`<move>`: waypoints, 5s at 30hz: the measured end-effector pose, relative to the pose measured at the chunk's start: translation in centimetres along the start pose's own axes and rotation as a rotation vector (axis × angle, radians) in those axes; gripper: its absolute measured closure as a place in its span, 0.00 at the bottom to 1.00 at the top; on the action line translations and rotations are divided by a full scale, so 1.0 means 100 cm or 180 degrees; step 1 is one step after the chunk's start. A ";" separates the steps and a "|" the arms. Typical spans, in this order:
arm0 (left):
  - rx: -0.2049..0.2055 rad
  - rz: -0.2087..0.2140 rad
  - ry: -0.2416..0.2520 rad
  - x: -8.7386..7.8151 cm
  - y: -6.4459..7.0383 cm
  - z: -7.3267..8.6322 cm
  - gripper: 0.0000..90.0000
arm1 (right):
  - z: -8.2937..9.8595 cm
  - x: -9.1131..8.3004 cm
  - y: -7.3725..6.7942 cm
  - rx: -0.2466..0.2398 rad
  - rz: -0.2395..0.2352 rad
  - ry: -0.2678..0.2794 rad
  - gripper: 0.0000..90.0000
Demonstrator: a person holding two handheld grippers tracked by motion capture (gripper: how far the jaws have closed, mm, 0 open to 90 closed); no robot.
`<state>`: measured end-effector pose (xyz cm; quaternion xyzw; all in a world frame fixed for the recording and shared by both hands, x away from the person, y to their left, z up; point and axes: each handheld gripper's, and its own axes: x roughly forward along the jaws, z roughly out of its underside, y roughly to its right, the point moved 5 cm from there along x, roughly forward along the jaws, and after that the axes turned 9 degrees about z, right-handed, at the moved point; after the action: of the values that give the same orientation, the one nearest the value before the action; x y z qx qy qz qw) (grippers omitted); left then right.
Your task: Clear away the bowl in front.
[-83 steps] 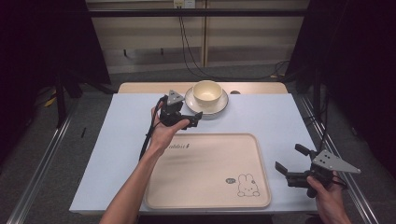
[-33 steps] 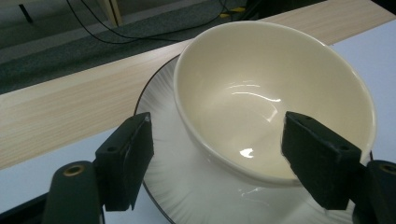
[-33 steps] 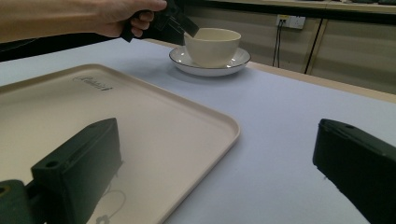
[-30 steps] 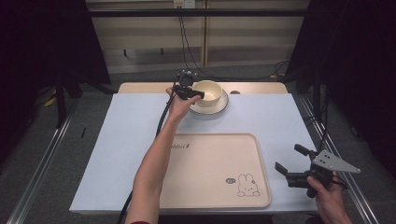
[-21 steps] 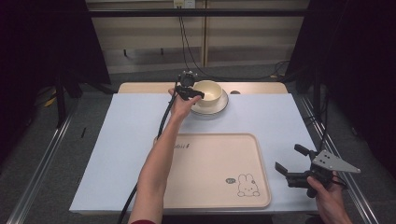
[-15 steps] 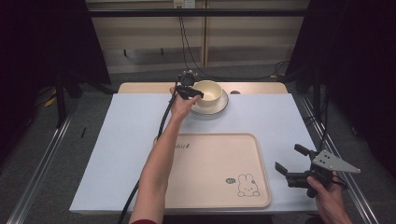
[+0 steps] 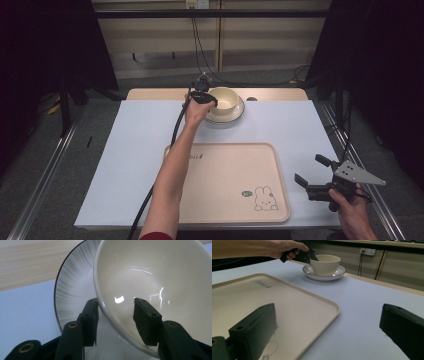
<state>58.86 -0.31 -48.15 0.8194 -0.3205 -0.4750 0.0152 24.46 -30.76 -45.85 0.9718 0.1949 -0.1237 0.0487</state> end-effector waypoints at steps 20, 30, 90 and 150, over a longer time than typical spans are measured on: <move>-0.0128 -0.0053 -0.0089 0.010 0.003 0.008 0.85 | 0.000 -0.001 0.000 0.0017 0.0001 0.0006 0.01; -0.0350 0.0134 0.0068 0.006 0.000 0.006 0.93 | 0.001 -0.001 0.000 0.0025 0.0033 0.0007 0.01; -0.0013 0.0508 0.0275 -0.050 0.037 0.006 0.93 | 0.000 -0.001 -0.002 0.0005 0.0026 0.0087 0.00; 0.0626 0.1189 -0.0108 -0.038 0.133 0.066 0.93 | 0.000 0.001 -0.002 -0.0017 0.0065 0.0145 0.00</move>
<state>45.60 -6.97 -44.51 0.7352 -0.5118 -0.4441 0.0176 24.45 -30.57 -45.84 0.9762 0.1863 -0.1004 0.0481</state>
